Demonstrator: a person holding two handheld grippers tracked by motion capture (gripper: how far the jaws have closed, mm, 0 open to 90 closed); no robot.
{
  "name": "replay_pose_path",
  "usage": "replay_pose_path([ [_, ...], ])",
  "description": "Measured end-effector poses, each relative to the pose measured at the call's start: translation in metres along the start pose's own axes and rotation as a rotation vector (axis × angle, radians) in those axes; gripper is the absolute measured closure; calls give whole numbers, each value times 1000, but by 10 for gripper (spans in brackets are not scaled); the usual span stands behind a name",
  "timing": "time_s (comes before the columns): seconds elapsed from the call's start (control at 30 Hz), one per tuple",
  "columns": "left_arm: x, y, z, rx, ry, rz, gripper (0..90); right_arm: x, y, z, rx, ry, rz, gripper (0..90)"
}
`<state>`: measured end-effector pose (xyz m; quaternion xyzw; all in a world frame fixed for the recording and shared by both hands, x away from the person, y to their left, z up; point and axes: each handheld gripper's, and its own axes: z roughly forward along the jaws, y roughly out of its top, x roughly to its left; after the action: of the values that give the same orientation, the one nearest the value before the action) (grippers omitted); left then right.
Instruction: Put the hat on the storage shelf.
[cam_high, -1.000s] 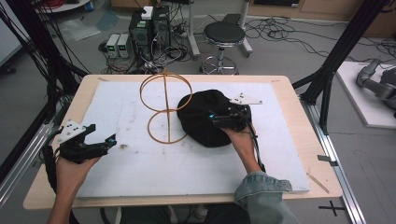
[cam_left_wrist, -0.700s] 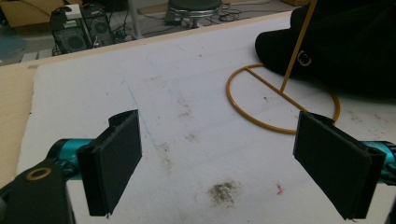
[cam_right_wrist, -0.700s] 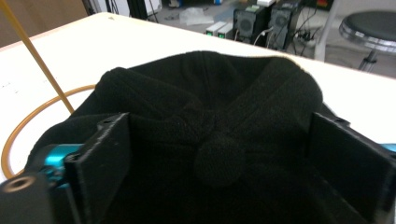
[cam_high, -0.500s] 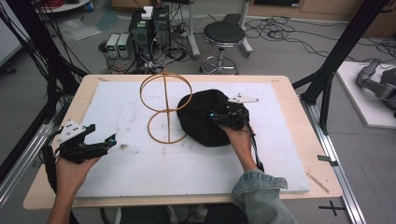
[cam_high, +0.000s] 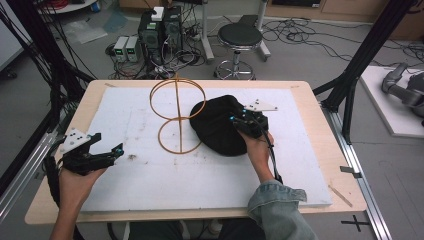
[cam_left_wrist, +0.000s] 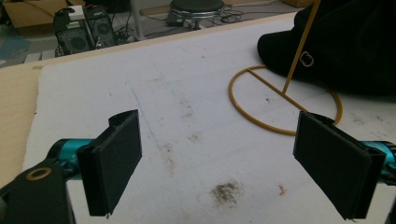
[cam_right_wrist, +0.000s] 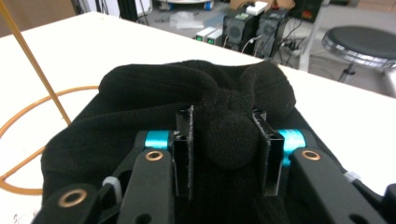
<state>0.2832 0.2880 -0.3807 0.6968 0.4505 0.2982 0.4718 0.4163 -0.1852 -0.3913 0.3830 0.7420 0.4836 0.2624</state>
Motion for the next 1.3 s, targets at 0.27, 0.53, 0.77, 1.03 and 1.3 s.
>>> replay_pose_path([
  [0.27,1,0,-1,-3,3,-3,157,-2,7,-13,-54,-23,-1,703],
  [0.53,1,0,-1,-4,2,-4,158,-9,19,-33,-117,-61,21,706],
  [0.77,1,1,-2,-6,3,-6,157,-18,34,-54,-183,-99,37,706],
  [1.03,2,1,-3,-6,3,-10,162,-25,58,-77,-252,-138,40,706],
  [1.3,3,1,-4,-9,5,-10,161,-35,81,-97,-315,-159,64,705],
])
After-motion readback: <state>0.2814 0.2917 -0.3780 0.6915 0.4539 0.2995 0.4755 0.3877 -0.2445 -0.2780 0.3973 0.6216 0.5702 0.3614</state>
